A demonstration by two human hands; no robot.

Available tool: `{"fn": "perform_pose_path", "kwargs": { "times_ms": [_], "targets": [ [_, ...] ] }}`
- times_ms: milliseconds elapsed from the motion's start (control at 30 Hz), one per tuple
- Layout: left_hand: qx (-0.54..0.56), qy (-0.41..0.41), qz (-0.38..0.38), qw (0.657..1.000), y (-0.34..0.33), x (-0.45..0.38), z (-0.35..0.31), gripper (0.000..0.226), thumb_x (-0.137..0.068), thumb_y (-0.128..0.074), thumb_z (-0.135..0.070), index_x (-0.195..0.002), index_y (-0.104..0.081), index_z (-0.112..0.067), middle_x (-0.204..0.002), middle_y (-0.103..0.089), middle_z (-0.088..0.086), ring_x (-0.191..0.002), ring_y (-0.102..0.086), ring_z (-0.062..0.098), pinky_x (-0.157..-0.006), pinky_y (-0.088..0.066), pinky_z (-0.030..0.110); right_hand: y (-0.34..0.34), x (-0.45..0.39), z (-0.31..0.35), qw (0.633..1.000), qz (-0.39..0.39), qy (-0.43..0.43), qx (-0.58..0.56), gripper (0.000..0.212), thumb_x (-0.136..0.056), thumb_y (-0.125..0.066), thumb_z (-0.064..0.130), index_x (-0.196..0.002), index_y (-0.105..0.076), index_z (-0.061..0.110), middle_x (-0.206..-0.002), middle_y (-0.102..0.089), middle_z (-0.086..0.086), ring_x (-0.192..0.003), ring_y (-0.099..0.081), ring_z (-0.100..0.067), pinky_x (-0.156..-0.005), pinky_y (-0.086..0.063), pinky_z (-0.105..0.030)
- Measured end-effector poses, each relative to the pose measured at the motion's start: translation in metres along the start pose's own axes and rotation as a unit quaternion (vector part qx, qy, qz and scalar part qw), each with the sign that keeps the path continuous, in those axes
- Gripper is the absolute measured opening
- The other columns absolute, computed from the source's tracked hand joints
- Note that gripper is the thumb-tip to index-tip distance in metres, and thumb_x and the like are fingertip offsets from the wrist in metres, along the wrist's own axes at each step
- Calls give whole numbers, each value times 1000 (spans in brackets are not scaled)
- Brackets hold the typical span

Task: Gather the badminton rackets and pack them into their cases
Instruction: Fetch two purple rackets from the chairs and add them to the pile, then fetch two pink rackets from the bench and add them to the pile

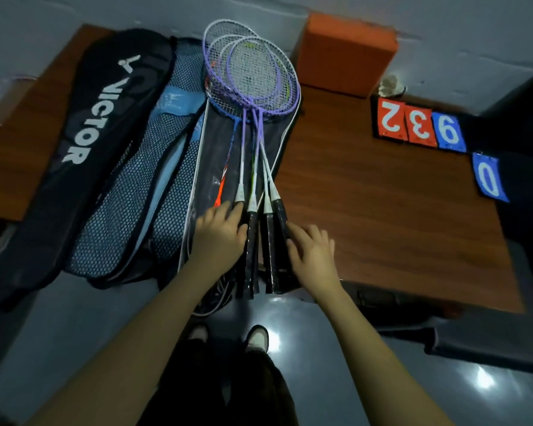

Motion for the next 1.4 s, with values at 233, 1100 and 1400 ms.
{"fn": "perform_pose_path", "kwargs": {
  "times_ms": [233,1100,1400],
  "targets": [
    [42,25,-91,995,48,65,26,43,-79,-41,-30,-106,-64,-4,-109,-63,18,-95,-60,37,-80,-46,47,21,30,59,992,-48,101,-56,34,-92,-44,21,-122,-59,13,-105,-60,-3,-95,-49,-22,-74,-27,-27],
    [197,439,82,873,16,540,475,22,-90,-49,-19,-88,-61,0,-92,-63,22,-89,-60,37,-78,-49,42,-338,271,333,947,311,-55,-54,38,-95,-49,17,-132,-47,12,-106,-61,-6,-87,-57,-18,-79,-47,-30],
    [256,495,150,817,15,554,576,21,-90,-46,-12,-72,-51,-5,-68,-51,8,-69,-53,27,-63,-40,29,-437,218,387,919,364,-133,-77,30,-93,-48,13,-122,-53,8,-90,-61,-10,-59,-52,-19,-64,-46,-33]
  ]
}}
Point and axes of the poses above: each hand's wrist, its own x-axis away from the middle knuckle, its own y-axis out of the back of the hand, z = x × y, the point moved 9 cm from there along -x, towards the middle knuckle
